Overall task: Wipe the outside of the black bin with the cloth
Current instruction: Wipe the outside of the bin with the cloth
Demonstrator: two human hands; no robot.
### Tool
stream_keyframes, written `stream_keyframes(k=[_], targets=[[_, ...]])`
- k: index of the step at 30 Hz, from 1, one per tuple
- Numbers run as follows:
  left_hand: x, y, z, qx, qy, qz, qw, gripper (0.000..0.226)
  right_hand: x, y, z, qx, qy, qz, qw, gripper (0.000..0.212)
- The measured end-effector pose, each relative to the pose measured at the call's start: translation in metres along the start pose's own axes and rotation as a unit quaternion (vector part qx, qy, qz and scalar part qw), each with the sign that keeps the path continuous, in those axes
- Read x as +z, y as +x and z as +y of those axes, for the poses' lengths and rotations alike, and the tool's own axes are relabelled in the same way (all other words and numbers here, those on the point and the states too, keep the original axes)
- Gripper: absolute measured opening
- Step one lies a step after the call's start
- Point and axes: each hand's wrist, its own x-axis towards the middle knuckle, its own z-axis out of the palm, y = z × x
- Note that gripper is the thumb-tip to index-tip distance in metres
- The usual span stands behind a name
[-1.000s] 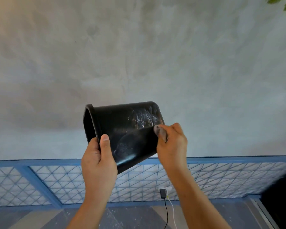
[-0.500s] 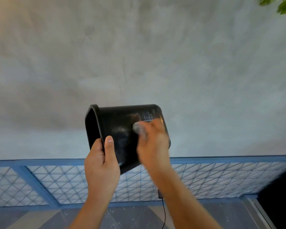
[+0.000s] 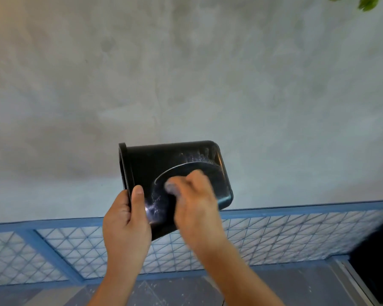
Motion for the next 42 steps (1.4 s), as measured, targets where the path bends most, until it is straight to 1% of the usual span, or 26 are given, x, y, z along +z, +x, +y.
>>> stream_keyframes(k=[2, 3, 4, 6, 8, 10, 11, 14, 15, 16, 19, 20, 21, 22, 24, 26, 27, 29, 31, 33, 34, 37, 38, 39, 40, 42], targets=[[-0.004, -0.003, -0.002, 0.004, -0.001, -0.010, 1.000, 0.046, -0.013, 0.019, 0.044, 0.128, 0.021, 0.053, 0.990, 0.015], [-0.003, -0.006, -0.002, 0.010, 0.003, -0.015, 1.000, 0.046, -0.017, 0.028, 0.059, 0.163, 0.023, 0.078, 0.983, 0.016], [0.000, -0.008, -0.001, 0.020, 0.010, -0.019, 1.000, 0.045, -0.018, 0.034, 0.063, 0.167, 0.022, 0.093, 0.981, 0.016], [0.006, -0.008, 0.002, 0.037, 0.021, -0.025, 0.999, 0.043, -0.005, 0.032, 0.036, 0.106, 0.024, 0.076, 0.991, 0.014], [0.008, -0.003, 0.002, 0.027, 0.021, -0.013, 0.999, 0.042, 0.008, 0.015, -0.005, 0.029, 0.034, 0.021, 0.999, 0.015], [0.002, 0.004, 0.000, 0.014, 0.011, -0.003, 1.000, 0.045, 0.006, 0.004, -0.013, -0.009, 0.037, -0.001, 0.999, 0.016], [-0.001, 0.005, -0.002, 0.016, 0.006, -0.005, 1.000, 0.046, 0.001, 0.009, 0.000, 0.014, 0.046, 0.009, 0.999, 0.016], [-0.007, 0.000, 0.000, 0.039, 0.014, -0.018, 0.999, 0.047, -0.013, 0.038, 0.055, 0.187, 0.087, 0.075, 0.976, 0.011], [-0.006, -0.002, 0.001, 0.050, 0.020, -0.022, 0.998, 0.048, -0.016, 0.044, 0.061, 0.210, 0.087, 0.086, 0.970, 0.013], [-0.003, -0.003, 0.003, 0.061, 0.026, -0.026, 0.997, 0.049, -0.014, 0.047, 0.055, 0.197, 0.082, 0.087, 0.973, 0.013], [0.002, 0.000, 0.002, 0.064, 0.037, -0.020, 0.997, 0.045, 0.008, 0.029, 0.000, 0.037, 0.062, 0.040, 0.997, 0.014], [0.001, 0.002, 0.001, 0.055, 0.035, -0.013, 0.998, 0.043, 0.013, 0.018, -0.011, -0.003, 0.070, 0.014, 0.997, 0.017], [-0.001, 0.004, 0.000, 0.046, 0.028, -0.011, 0.998, 0.044, 0.010, 0.013, -0.013, -0.017, 0.070, 0.005, 0.997, 0.021], [-0.004, 0.005, -0.001, 0.042, 0.020, -0.012, 0.999, 0.044, 0.004, 0.015, -0.004, -0.003, 0.065, 0.017, 0.998, 0.024], [-0.010, 0.004, -0.002, 0.048, 0.018, -0.016, 0.999, 0.044, -0.011, 0.030, 0.027, 0.120, 0.085, 0.046, 0.988, 0.021], [-0.011, 0.001, -0.004, 0.065, 0.035, -0.019, 0.997, 0.044, -0.022, 0.048, 0.060, 0.227, 0.100, 0.087, 0.965, 0.014], [-0.010, 0.001, -0.004, 0.074, 0.037, -0.023, 0.996, 0.046, -0.023, 0.054, 0.060, 0.231, 0.095, 0.095, 0.964, 0.014], [-0.005, 0.003, -0.003, 0.090, 0.049, -0.026, 0.994, 0.048, -0.006, 0.054, 0.038, 0.145, 0.076, 0.082, 0.983, 0.013], [-0.003, 0.006, -0.003, 0.087, 0.053, -0.017, 0.995, 0.045, 0.010, 0.037, 0.002, 0.047, 0.058, 0.033, 0.997, 0.014], [-0.004, 0.009, -0.004, 0.068, 0.032, -0.013, 0.997, 0.043, 0.011, 0.022, -0.009, -0.006, 0.057, 0.016, 0.998, 0.016], [-0.006, 0.008, -0.005, 0.066, 0.028, -0.017, 0.997, 0.042, 0.007, 0.025, 0.002, 0.006, 0.057, 0.031, 0.998, 0.015], [-0.009, 0.002, -0.006, 0.097, 0.052, -0.037, 0.993, 0.040, -0.006, 0.049, 0.058, 0.138, 0.025, 0.089, 0.986, 0.017], [-0.008, -0.001, -0.006, 0.108, 0.060, -0.048, 0.991, 0.040, -0.009, 0.056, 0.069, 0.161, 0.030, 0.101, 0.981, 0.018], [-0.006, -0.002, -0.004, 0.116, 0.063, -0.057, 0.990, 0.039, -0.009, 0.060, 0.070, 0.158, 0.043, 0.108, 0.981, 0.017], [-0.004, -0.003, -0.004, 0.119, 0.066, -0.064, 0.989, 0.038, -0.005, 0.060, 0.060, 0.131, 0.043, 0.109, 0.984, 0.015], [0.000, -0.003, -0.005, 0.110, 0.068, -0.057, 0.990, 0.037, 0.005, 0.049, 0.027, 0.047, 0.029, 0.095, 0.994, 0.015]])
